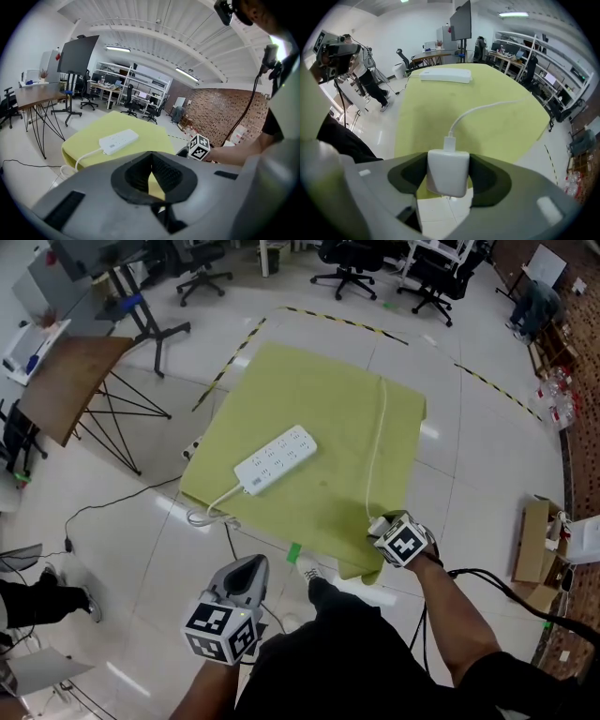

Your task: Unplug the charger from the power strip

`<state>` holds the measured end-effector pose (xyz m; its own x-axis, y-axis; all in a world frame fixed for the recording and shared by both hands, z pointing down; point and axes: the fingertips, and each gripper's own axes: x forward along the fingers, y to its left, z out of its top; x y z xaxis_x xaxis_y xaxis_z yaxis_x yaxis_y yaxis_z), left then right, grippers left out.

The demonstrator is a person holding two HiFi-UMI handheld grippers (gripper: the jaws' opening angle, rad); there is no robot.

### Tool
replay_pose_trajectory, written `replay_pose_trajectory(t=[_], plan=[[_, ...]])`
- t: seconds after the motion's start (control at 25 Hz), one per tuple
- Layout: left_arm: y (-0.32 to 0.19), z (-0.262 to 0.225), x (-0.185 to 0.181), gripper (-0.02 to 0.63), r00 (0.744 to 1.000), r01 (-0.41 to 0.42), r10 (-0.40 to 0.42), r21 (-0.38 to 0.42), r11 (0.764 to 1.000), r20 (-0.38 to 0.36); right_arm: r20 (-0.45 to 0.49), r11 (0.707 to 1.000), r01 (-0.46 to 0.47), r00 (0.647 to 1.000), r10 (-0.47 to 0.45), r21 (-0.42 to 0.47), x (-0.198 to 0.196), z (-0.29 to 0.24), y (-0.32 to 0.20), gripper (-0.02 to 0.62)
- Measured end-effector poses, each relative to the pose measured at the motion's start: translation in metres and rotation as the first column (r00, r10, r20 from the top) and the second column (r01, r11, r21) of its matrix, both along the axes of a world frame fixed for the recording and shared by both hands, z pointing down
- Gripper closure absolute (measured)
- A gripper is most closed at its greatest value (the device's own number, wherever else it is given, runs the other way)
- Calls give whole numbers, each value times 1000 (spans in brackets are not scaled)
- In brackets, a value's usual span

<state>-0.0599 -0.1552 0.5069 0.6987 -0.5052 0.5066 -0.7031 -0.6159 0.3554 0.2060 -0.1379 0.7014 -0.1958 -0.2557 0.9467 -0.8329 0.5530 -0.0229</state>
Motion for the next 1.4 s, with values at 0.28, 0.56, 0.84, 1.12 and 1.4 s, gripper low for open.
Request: replay_pose_trajectory(t=[0.28,0.56,0.84,1.12,1.4], plan=[[3,0,-3,600,1000,8,-8,1,1000,11,7,1000,-22,1000,22,2,5,8,0,315],[4,-4,-10,600,1000,10,-10,0,1000,8,78,995,-93,993,89,39,4,-1,-5,264],[8,-20,-17,600,1000,18,-18,35,999,-16,61,931,-194,981,184,310,19,-71,-31,244],[54,-47,-44,600,998,32,-27,91,995,-58,384,782,-398,896,222,479,-26,-190,11,594],[107,-41,-40,600,997,-19,24,73,997,-73,636,737,-538,747,192,409,-86,-249,110,594]])
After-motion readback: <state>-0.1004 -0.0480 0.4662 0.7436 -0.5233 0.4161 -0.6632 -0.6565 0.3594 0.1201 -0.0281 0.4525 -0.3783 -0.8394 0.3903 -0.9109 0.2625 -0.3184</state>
